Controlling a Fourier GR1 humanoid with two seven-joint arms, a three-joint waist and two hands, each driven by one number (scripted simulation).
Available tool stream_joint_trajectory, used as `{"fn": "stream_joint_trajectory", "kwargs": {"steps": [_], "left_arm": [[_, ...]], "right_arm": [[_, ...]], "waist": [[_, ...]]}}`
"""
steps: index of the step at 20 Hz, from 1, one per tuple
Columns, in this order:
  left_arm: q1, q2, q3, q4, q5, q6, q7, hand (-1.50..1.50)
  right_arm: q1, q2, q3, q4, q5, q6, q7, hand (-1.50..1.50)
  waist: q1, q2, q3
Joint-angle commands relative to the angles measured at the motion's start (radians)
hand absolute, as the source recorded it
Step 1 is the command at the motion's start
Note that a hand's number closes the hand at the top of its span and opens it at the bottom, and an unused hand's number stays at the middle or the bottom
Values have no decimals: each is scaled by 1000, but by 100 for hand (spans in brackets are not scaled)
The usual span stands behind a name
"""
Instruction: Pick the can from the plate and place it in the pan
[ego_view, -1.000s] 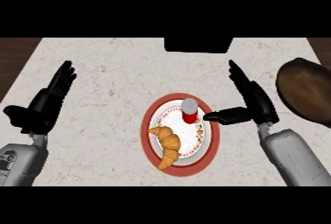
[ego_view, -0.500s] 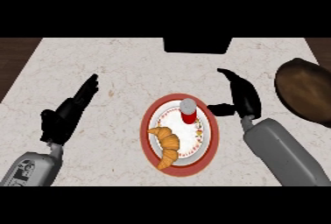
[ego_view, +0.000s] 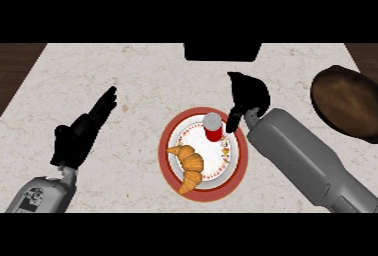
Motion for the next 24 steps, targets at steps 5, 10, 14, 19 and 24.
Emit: {"fn": "stream_joint_trajectory", "kwargs": {"steps": [5, 10, 14, 19, 24], "left_arm": [[13, 19, 19, -28, 12, -26, 1, 0], [10, -4, 0, -15, -6, -24, -8, 0], [-34, -4, 10, -20, -17, -14, 37, 0], [19, -43, -18, 4, -46, -4, -20, 0], [21, -12, 22, -62, -9, -29, 45, 0]], "right_arm": [[-185, 152, -12, 210, -140, 447, 264, -150], [-316, 258, -91, 402, -226, 546, 320, -150], [-310, 284, -11, 433, -263, 523, 361, -150], [-331, 285, 57, 503, -273, 487, 358, -150], [-355, 286, 96, 527, -290, 513, 369, -150]], "waist": [[17, 6, -1], [18, 12, 0], [12, 8, 0], [18, 9, 0], [14, 4, 1]]}}
